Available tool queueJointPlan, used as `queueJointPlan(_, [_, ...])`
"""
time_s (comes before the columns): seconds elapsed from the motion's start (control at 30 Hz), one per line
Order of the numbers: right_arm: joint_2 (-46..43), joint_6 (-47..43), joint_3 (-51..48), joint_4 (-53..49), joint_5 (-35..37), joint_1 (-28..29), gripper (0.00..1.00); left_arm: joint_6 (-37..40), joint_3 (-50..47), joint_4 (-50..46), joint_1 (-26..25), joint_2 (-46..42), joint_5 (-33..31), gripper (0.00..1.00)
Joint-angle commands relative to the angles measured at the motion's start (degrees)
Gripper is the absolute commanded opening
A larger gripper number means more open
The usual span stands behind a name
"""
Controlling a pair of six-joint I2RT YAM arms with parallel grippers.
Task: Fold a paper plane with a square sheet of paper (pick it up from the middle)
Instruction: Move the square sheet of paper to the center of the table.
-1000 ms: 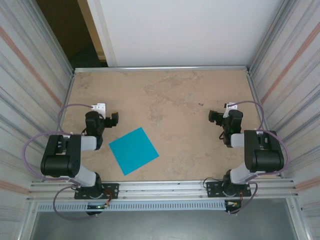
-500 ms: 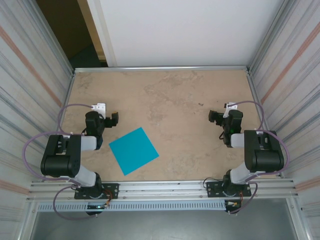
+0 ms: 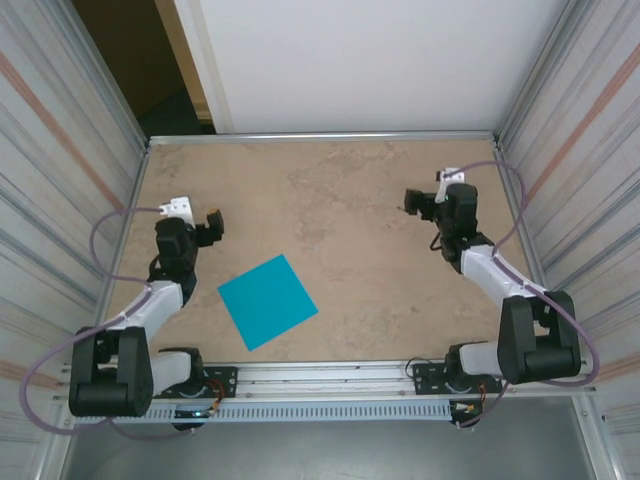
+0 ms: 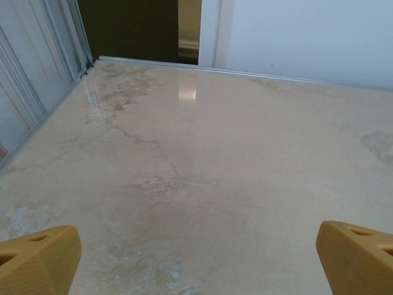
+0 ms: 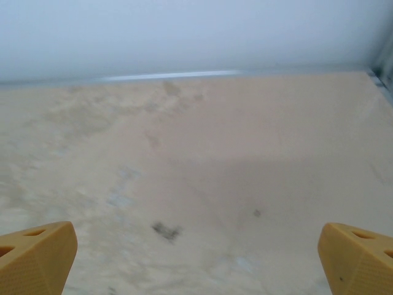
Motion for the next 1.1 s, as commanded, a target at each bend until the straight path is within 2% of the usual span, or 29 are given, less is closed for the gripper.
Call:
queueJointPlan(0.0, [1.2,6.1,7.8,-17.6,1.7,5.5,0.99,-11.1,6.2,-16.6,0.3,-2.4,0.5,0.99])
queueJointPlan(0.13, [8.7,7.4,18.1,-29.8,-3.7,12.6,0.99,-15.1,12.6,-25.8,0.5,-0.3,3.5,0.99])
queueJointPlan(0.27, [17.4,4.1,25.3,-36.1,2.8,24.0,0.99,-15.7,14.0,-25.6,0.6,1.9,7.6,0.99])
queueJointPlan(0.47, [28.1,0.3,32.3,-39.6,5.2,36.9,0.99,-15.7,14.7,-24.1,1.3,4.2,8.7,0.99])
queueJointPlan(0.6, [33.0,-0.4,35.1,-39.9,2.4,42.0,0.99,-15.3,14.8,-24.1,1.6,4.8,9.4,0.99])
queueJointPlan(0.77, [39.7,-0.7,40.1,-42.3,2.7,46.7,0.99,-15.2,14.5,-23.9,1.9,5.1,9.1,0.99])
queueJointPlan(1.07, [45.8,-2.5,45.4,-45.5,5.6,49.1,0.99,-15.4,14.5,-23.4,1.9,6.5,9.0,0.99])
